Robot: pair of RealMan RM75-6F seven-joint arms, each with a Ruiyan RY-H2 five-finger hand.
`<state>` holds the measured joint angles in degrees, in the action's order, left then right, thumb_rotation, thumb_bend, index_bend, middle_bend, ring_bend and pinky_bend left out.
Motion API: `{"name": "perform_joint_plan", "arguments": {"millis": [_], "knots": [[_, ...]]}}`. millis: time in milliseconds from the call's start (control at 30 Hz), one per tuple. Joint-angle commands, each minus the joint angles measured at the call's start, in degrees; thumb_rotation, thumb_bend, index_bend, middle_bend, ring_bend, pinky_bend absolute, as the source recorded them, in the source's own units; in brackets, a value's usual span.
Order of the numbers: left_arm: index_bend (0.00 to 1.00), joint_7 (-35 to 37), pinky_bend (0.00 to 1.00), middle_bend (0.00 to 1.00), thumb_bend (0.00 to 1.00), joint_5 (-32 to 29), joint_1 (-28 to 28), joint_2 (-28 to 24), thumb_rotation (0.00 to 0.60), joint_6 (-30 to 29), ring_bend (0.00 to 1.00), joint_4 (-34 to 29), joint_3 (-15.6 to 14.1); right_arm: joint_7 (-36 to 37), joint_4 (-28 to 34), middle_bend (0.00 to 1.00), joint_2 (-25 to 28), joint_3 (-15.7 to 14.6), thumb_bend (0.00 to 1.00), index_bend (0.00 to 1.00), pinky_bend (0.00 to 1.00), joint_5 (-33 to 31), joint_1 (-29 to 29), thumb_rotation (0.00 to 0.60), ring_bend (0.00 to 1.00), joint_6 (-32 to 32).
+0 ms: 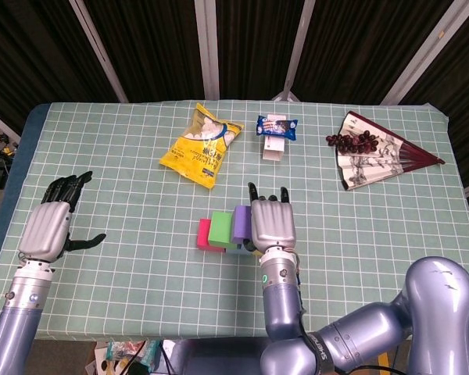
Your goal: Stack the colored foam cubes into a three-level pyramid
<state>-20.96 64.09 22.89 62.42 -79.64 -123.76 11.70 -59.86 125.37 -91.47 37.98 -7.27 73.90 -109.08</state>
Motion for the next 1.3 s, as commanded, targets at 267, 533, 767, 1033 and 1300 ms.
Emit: {"name": "perform_joint_plan", "arguments": {"millis": [267,533,767,1033,1300], "knots": [[0.0,0.03,0.05,0.12,0.07,-0.18,0.04,-0.07,0.6,0.01,0.08,-0.02,0.06,-0.7,-0.38,0.5,-0.74,-0.07,0.29,0.01,0.0,0.98,0.07,0.6,0.25,-0.29],[0.0,-0.01,0.05,0.12,0.06,-0.26,0.05,-0.16,0.6,-0.01,0.08,-0.15,0.06,-1.73,-0.23,0.5,-1.05,0.3,0.29,0.01,0.0,1.56,0.35,0.6,0.25,-1.21],[0.0,-0.07,0.05,0.12,0.06,-0.22,0.04,-0.25,0.6,-0.07,0.08,-0.3,0.05,-2.37,-0.35,0.5,-1.34,0.31,0.29,0.01,0.0,1.48,0.17,0.6,0.25,-1.67],[0.0,-0.13,0.05,0.12,0.07,-0.31,0.11,-0.22,0.6,0.05,0.08,-0.21,-0.01,-2.78,-0.23,0.5,-1.72,0.56,0.29,0.01,0.0,1.69,0.04,0.6,0.25,-1.96],[0.0,-0.23,0.05,0.12,0.07,-0.25,0.13,-0.15,0.6,0.0,0.08,-0.21,-0.07,-3.14,-0.33,0.5,-2.12,0.66,0.29,0.01,0.0,1.77,-0.19,0.6,0.25,-2.09]]}}
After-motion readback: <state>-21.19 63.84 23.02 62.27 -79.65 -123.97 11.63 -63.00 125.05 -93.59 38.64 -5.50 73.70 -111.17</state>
